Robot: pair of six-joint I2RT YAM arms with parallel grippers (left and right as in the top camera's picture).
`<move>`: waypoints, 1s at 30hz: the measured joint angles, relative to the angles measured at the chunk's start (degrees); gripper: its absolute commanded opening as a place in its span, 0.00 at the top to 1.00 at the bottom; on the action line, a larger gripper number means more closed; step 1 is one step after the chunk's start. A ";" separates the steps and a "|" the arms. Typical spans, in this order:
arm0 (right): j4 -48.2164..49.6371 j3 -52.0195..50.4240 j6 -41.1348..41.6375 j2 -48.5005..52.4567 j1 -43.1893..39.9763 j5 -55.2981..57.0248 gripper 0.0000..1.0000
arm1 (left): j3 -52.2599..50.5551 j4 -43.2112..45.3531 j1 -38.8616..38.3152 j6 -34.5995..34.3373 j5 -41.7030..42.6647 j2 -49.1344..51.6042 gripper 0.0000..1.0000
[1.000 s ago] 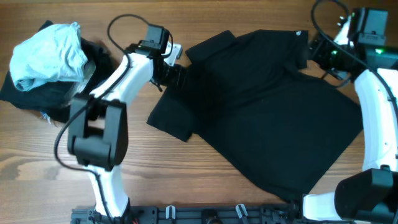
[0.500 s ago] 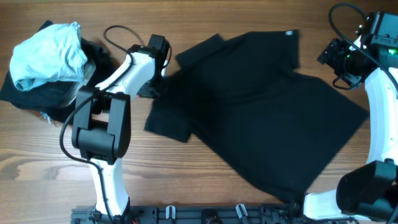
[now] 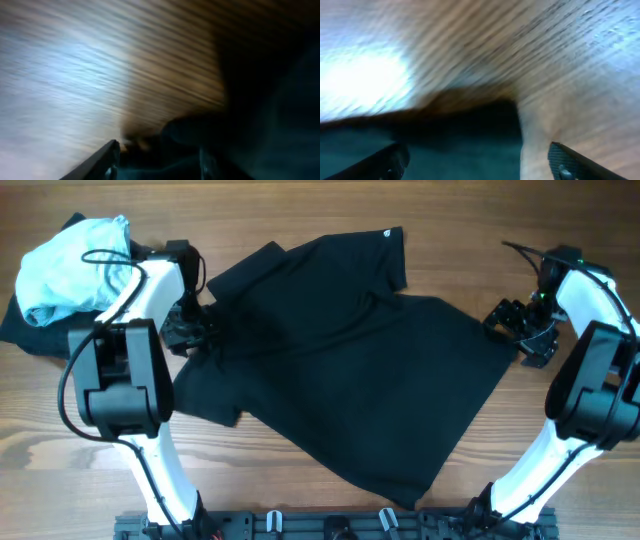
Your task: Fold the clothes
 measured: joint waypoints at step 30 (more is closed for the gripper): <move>5.35 20.02 -14.01 2.19 -16.63 -33.73 0.21 | 4.15 27.76 -19.52 12.07 20.79 -1.75 0.69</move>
